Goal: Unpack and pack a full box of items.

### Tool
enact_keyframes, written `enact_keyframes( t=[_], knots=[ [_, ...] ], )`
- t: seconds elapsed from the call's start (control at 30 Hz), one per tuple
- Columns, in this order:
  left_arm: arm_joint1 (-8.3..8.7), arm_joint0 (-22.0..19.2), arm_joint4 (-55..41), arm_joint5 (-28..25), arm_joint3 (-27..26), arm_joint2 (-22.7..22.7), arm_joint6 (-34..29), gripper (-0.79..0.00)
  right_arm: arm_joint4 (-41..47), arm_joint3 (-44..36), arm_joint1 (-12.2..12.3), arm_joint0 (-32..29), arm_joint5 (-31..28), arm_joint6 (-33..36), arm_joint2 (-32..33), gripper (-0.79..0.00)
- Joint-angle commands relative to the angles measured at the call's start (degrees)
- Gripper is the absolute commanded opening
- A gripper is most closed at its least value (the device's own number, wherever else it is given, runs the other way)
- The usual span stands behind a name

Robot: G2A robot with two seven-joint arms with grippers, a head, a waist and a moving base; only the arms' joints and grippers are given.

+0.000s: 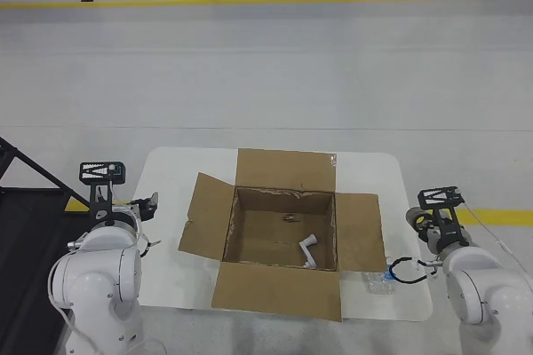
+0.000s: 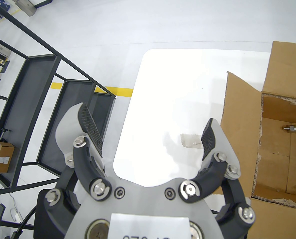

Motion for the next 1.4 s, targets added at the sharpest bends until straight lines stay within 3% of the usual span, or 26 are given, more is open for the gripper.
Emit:
enact_keyframes(
  t=[0.0, 0.17, 0.3, 0.43, 0.7, 1.37],
  knots=[
    [0.00, 0.0, 0.0, 0.0, 0.0, 0.0, 0.0, 0.000, 0.0, 0.0, 0.0, 0.0, 0.0, 0.0, 0.0, -0.785],
    [0.00, 0.0, 0.0, 0.0, 0.0, 0.0, 0.0, 0.000, 1.3, 2.7, 0.0, 0.4, -0.3, -1.4, -0.4, -0.785],
    [0.00, 0.0, 0.0, 0.0, 0.0, 0.0, 0.0, 0.000, 6.3, 9.2, 0.1, 5.0, 2.3, 4.3, 2.6, -0.785],
    [0.00, 0.0, 0.0, 0.0, 0.0, 0.0, 0.0, 0.000, 10.2, 17.2, 0.5, 10.3, 1.2, 12.2, 4.0, -0.785],
    [0.00, 0.0, 0.0, 0.0, 0.0, 0.0, 0.0, 0.000, 15.9, 30.2, 1.0, 17.0, 0.3, 18.3, 3.3, -0.785],
    [0.00, 0.0, 0.0, 0.0, 0.0, 0.0, 0.0, 0.000, 17.5, 47.7, 1.7, 22.3, 3.1, 9.3, 0.3, -0.785]
  ],
)
